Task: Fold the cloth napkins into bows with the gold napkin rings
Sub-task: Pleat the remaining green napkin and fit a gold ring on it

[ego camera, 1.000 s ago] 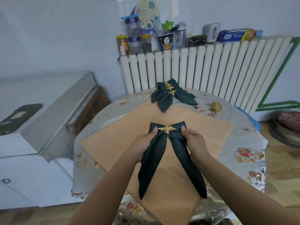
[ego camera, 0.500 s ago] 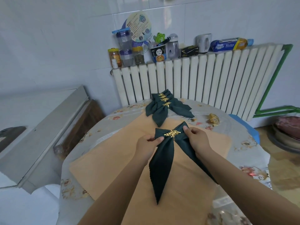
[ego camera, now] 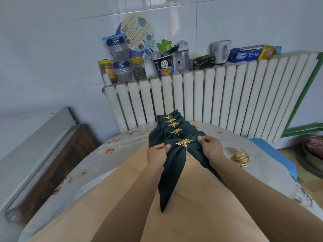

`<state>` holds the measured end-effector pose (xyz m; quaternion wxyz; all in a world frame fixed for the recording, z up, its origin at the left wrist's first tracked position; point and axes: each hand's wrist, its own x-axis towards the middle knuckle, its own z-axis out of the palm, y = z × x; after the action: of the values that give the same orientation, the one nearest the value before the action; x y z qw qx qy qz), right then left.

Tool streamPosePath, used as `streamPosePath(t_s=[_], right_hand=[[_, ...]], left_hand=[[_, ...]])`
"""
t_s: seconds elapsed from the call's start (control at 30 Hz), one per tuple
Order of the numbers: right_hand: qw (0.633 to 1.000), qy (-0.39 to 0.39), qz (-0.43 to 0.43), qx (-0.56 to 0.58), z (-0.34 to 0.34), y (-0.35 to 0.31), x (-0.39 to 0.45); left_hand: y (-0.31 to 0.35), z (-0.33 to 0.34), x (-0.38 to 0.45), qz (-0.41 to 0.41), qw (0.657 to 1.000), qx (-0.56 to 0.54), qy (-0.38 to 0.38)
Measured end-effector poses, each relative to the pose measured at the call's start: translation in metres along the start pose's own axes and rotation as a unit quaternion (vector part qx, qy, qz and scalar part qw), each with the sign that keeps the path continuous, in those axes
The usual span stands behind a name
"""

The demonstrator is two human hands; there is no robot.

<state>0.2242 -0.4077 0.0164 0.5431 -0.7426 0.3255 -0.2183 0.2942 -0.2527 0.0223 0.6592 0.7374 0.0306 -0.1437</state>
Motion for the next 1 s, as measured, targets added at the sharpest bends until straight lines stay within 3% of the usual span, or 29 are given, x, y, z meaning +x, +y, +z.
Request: streamPosePath(t_s=[0.27,0.47,0.7,1.0], right_hand=[[0.997,0.033,-0.02,-0.061,0.029,0.009,0.074],[0.984,0.059,-0.034,-0.163,0.056,0.033,0.106],[0.947,0.073,-0.057,-0.306,0.067,0.05,0.114],[0.957,0.076,-0.072,-0.271,0.064,0.045,0.1]], left_hand=[[0.002,0.032,0.062,0.086,0.989,0.105,0.063],[-0.017,0.044,0.099,0.068,0.976,0.184,0.093],[-0.036,0.05,0.118,0.076,0.972,0.197,0.098],[-0.032,0.039,0.109,0.122,0.965,0.221,0.077]])
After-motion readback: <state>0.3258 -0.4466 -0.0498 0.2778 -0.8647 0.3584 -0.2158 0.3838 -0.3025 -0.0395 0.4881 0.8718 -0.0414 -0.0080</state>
